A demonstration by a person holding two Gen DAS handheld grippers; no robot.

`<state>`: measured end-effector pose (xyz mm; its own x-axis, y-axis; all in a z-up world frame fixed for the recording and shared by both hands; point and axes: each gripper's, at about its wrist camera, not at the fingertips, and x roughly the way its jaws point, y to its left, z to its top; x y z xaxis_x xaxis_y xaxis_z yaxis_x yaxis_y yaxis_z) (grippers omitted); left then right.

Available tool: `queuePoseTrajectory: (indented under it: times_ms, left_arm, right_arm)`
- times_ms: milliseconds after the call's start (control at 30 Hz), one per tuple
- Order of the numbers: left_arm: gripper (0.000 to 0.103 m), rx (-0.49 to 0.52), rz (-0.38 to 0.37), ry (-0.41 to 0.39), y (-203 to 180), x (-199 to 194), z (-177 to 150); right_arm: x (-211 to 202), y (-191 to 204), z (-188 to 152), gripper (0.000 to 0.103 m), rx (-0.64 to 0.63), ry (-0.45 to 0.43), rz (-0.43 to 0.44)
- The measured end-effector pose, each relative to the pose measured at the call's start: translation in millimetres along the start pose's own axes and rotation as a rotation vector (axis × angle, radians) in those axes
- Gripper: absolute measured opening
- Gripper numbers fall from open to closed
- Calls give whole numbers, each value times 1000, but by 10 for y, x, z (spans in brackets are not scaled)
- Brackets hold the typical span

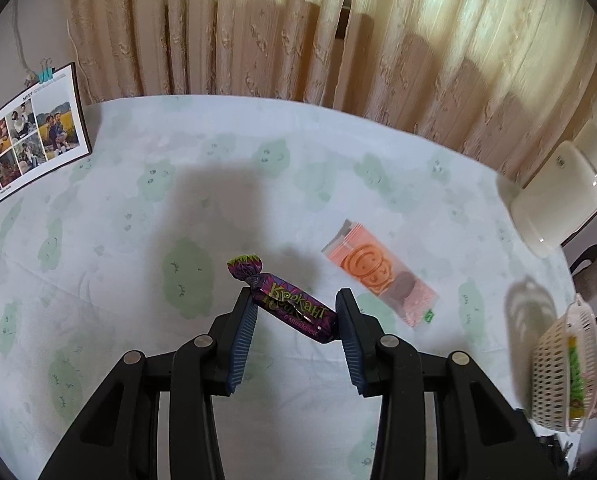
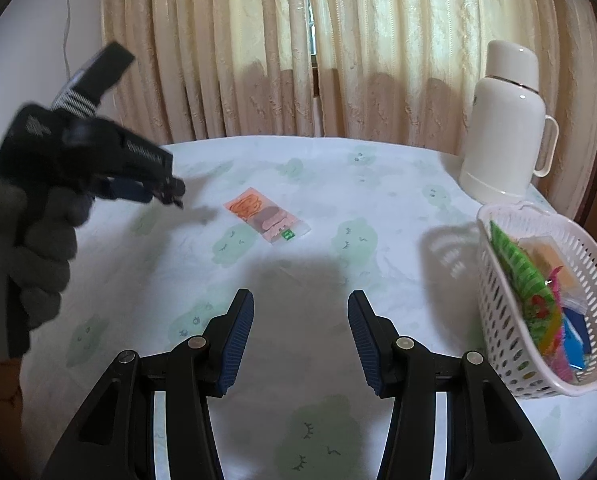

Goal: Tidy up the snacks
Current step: 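Grasp the orange-printed biscuit pack with the right gripper while the left gripper holds the candy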

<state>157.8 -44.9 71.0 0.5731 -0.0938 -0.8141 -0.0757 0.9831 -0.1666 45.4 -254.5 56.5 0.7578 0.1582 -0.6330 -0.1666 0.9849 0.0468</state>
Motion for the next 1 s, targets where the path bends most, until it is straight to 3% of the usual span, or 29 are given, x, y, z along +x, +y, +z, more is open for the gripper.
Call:
queuePoseTrajectory:
  times_ms: [233, 467, 600, 867, 1000]
  left_arm:
    - [37, -16, 2, -23, 53, -96, 16]
    - [37, -33, -22, -24, 79, -138, 36]
    - [37, -45, -34, -27, 100, -163, 56]
    - [37, -45, -39, -16, 94, -161, 70]
    - [37, -49, -39, -20, 76, -170, 68]
  right_arm:
    - [276, -48, 93, 51, 56, 96, 55]
    - [798, 161, 510, 51, -54, 182, 86]
    - [1162, 223, 675, 70, -126, 209, 66]
    - [1551, 341, 872, 70, -232, 273, 48]
    - [1606, 324, 855, 70, -227, 285, 76]
